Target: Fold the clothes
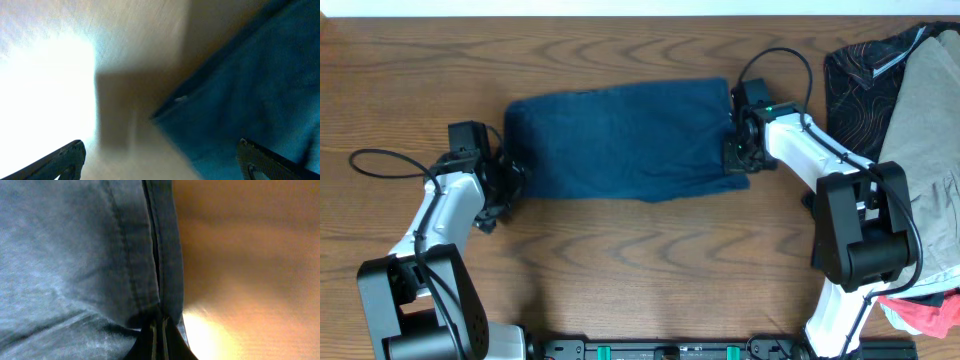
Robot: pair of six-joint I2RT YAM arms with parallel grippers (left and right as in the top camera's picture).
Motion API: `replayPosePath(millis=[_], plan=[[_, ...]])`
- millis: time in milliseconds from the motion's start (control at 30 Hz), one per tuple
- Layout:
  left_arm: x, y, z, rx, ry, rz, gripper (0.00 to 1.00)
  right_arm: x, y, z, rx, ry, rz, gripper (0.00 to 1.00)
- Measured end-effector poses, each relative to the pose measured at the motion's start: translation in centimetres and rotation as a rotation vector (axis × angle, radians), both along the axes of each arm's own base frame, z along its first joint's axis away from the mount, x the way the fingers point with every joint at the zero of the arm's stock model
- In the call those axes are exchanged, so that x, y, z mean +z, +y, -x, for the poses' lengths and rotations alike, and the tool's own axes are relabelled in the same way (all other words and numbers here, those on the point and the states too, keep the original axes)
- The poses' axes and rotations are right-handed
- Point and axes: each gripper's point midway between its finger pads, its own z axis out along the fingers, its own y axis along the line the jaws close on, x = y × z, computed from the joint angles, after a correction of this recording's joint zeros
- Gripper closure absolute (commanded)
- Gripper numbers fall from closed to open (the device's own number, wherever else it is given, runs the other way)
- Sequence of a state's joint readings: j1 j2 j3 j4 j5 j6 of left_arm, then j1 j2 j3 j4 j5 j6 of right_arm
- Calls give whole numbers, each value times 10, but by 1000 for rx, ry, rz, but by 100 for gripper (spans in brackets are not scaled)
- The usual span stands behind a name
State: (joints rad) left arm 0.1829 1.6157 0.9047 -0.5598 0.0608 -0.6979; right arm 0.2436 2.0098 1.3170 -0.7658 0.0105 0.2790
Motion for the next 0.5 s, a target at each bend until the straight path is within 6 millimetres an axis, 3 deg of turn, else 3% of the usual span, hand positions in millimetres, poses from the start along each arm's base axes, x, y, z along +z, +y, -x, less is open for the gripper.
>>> replayPosePath(millis=[167,333,367,500], plan=[[-5,-14,27,-44,113,32,2,-1,-31,28,-41,115,108,97],[-1,-25,28,-128,107,79,2,-1,-62,34,-111,146,158,88],[1,-26,27,-142,98,82,2,0,-66,34,-125,145,161,82],[18,-29,10,-235,7,76,2,10,-84,29,-168,115,176,35]])
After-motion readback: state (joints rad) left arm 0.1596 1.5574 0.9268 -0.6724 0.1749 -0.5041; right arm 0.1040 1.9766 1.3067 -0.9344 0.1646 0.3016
